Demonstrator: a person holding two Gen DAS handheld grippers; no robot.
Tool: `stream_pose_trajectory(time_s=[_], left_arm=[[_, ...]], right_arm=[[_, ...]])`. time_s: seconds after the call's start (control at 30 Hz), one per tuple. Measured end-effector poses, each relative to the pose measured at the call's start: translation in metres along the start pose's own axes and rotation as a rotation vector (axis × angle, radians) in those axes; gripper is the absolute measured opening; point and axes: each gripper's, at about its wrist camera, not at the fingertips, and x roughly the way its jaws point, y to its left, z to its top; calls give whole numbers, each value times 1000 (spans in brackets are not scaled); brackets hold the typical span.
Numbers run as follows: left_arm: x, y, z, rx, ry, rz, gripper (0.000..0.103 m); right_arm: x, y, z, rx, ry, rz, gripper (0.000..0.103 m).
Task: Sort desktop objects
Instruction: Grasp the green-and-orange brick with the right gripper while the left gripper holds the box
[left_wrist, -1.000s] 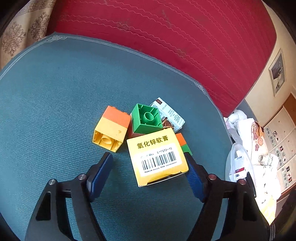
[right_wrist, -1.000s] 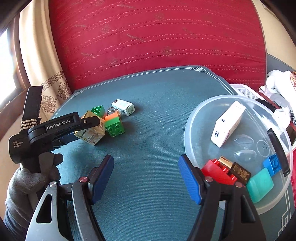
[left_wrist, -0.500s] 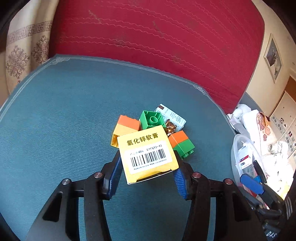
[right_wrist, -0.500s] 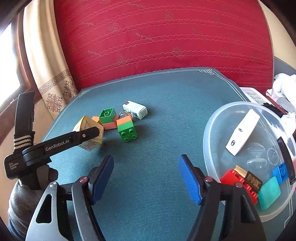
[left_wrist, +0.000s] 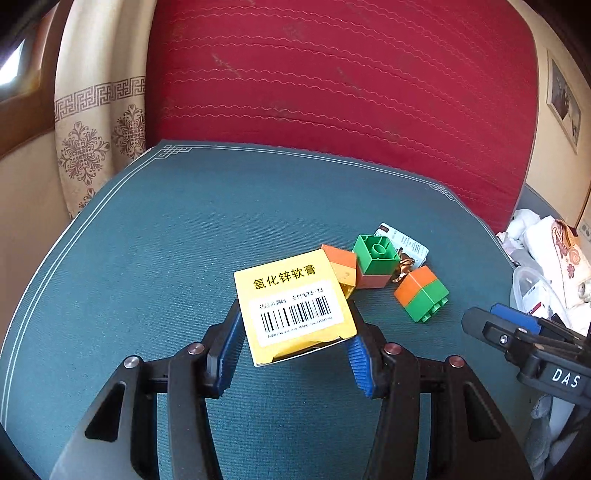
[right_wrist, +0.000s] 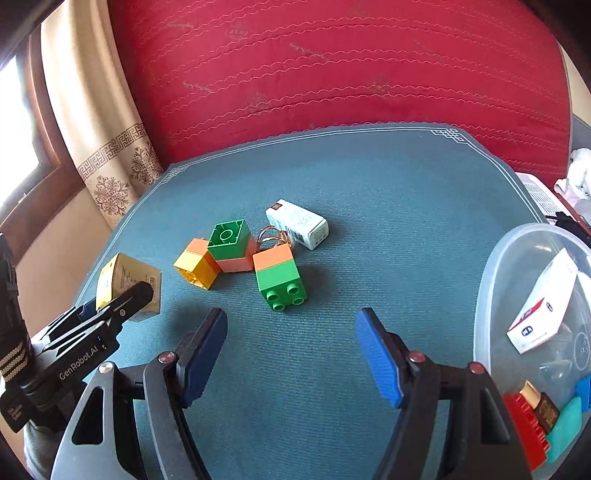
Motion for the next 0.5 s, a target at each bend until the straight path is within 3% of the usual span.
stream_pose_trajectory(time_s=[0.13, 0.3, 0.5], left_arm=[[1, -4, -5, 12, -1, 9, 54], [7, 0, -9, 15, 14, 8, 54], [10, 0, -10, 10, 27, 5, 54]], right_arm=[[14, 4, 10, -12, 7, -16, 75], [36, 8, 16, -26, 28, -39, 62], [52, 16, 21, -47, 30, -55, 57]])
